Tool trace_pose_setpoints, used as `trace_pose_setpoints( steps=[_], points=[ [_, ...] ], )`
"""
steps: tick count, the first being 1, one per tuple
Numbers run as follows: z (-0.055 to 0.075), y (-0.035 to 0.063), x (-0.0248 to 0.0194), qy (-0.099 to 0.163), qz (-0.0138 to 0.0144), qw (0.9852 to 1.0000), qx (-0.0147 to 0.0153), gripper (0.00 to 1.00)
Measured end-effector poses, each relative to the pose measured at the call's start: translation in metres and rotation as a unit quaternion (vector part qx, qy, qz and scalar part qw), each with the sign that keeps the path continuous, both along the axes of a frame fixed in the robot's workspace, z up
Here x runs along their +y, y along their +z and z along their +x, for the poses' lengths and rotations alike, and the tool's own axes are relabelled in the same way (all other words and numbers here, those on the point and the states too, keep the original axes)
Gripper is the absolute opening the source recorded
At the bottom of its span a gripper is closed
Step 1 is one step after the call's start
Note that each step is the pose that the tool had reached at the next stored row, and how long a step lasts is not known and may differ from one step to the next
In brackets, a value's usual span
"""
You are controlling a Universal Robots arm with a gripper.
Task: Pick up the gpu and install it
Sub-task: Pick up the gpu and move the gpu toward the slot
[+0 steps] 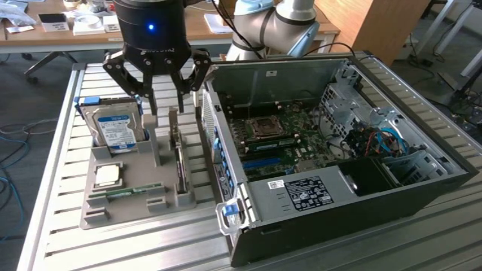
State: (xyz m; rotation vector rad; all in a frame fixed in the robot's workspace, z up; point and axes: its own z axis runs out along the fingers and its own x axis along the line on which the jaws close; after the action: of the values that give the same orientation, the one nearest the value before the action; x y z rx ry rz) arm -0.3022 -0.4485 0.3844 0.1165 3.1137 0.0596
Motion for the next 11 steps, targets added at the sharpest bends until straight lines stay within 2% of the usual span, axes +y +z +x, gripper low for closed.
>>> trace_pose_setpoints(
  steps=[11],
  points=[
    [0.0, -0.0017, 0.0, 0.0, 0.0001, 1.0, -0.0001, 0.47]
  ],
)
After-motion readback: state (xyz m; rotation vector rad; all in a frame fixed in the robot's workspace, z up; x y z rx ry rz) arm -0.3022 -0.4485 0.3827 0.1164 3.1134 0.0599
